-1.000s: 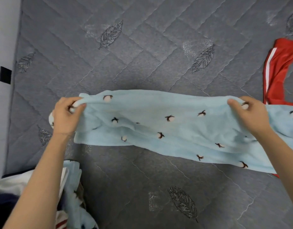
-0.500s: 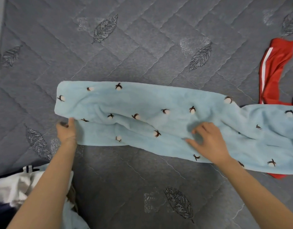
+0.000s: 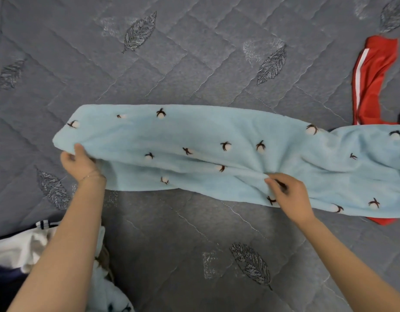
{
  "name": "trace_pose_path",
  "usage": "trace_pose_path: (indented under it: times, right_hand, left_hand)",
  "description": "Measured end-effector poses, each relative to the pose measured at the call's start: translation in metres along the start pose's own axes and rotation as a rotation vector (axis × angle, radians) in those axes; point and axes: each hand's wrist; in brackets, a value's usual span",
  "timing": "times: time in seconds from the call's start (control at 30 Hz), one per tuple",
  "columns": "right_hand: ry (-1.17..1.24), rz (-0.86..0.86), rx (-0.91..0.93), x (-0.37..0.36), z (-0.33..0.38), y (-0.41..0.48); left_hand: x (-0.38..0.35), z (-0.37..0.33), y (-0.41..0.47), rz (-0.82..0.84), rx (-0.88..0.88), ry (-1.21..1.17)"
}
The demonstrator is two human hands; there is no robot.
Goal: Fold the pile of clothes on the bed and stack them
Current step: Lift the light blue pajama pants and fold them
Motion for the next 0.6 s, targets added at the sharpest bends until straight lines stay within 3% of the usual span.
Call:
trace_pose_path:
  times: [0.13, 0.23, 0.3, 0.43, 0.53, 0.6]
  right_hand:
    - [-0.005, -0.029, -0.027, 0.018, -0.002, -0.016]
    - [-0.112, 0.151, -0.039, 0.017, -0.016, -0.023]
    - [-0.153, 0.178, 0.007, 0.014, -0.023, -0.023]
    - [-0.224, 0.059, 0.135, -0.001, -0.016, -0.013]
    - [-0.231, 0.060, 0.180, -0.014, -0.003, 0.001]
    - [-0.230, 0.080, 0.197, -0.021, 0.002, 0.009]
  left_hand:
    - [0.021, 0.011, -0.008, -0.025, 0.038, 0.109]
    - [0.038, 0.032, -0.017, 0.035, 0.093, 0.347]
    - [0.043, 0.041, -0.015, 0.025, 0.099, 0.471]
    - [0.036, 0.046, -0.012, 0.008, 0.157, 0.414]
    - [0.029, 0.044, -0.016, 0.004, 0.230, 0.253]
    - [0.030, 0.039, -0.014, -0.043, 0.136, 0.208]
Point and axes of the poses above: each hand's wrist, its own y-axis towards the middle knuckle, its own x-axis out of the back of the hand, z = x × y, and after that the axes turned 6 degrees about -z, right-handed
